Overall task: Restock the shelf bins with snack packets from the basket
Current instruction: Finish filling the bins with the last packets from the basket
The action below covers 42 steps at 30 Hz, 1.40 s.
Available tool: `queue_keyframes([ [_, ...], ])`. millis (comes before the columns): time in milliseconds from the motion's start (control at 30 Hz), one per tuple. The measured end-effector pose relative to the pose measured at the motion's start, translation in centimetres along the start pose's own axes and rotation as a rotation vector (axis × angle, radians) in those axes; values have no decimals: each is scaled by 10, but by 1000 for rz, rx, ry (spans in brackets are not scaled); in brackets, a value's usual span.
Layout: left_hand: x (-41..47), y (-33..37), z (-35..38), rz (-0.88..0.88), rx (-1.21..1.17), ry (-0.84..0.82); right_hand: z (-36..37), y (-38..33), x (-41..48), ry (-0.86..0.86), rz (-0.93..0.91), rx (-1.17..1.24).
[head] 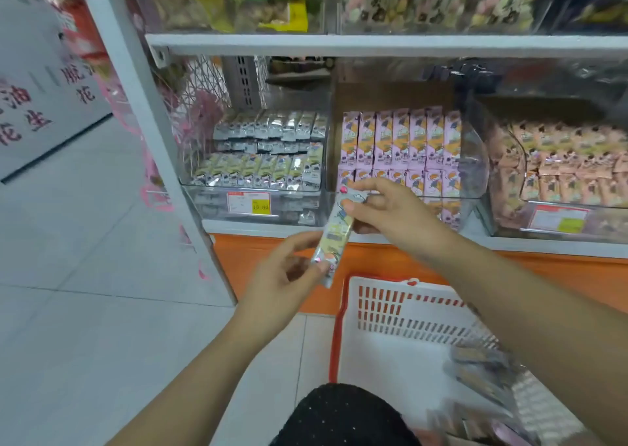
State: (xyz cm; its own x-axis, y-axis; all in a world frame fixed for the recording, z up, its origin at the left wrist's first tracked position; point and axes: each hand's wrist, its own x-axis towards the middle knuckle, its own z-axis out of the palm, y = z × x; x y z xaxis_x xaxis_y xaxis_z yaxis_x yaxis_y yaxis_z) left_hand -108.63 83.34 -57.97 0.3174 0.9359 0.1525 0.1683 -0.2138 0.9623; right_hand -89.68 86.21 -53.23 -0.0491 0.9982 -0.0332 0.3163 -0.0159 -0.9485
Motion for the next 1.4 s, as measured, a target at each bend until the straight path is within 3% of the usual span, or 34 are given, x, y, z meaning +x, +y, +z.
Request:
queue_keyframes([
  [100,6,9,-10,1,-111,112,13,-17,6,-7,-46,98],
  [200,20,13,-18,-69,-156,203,16,-27,12,-13,-101,-30],
  [367,62,21,-36,-191,-42,323,-5,15,15,56,-57,-890],
  [433,84,26,-40,-182,74,373,-11,30,15,10,-89,-1028],
  [633,150,22,-39,-242,288,455,-21,31,18,-50,-141,-1053],
  [933,170,8,-28,-341,834,310,-19,45,20,-10,-198,-1062],
  [1067,164,8,-29,-337,914,288,-21,45,22,-29,-214,-1041],
  [1133,155,6,-27,-228,934,352,-23,48,19,-16,-271,-1005],
  [1233,127,-4,-17,191,769,473,-27,64,4,156,-489,-901],
  [1300,99,-15,-1,392,655,378,-29,87,-11,252,-521,-794],
  [1400,68,-56,32,303,566,139,-35,131,-31,245,-319,-704],
])
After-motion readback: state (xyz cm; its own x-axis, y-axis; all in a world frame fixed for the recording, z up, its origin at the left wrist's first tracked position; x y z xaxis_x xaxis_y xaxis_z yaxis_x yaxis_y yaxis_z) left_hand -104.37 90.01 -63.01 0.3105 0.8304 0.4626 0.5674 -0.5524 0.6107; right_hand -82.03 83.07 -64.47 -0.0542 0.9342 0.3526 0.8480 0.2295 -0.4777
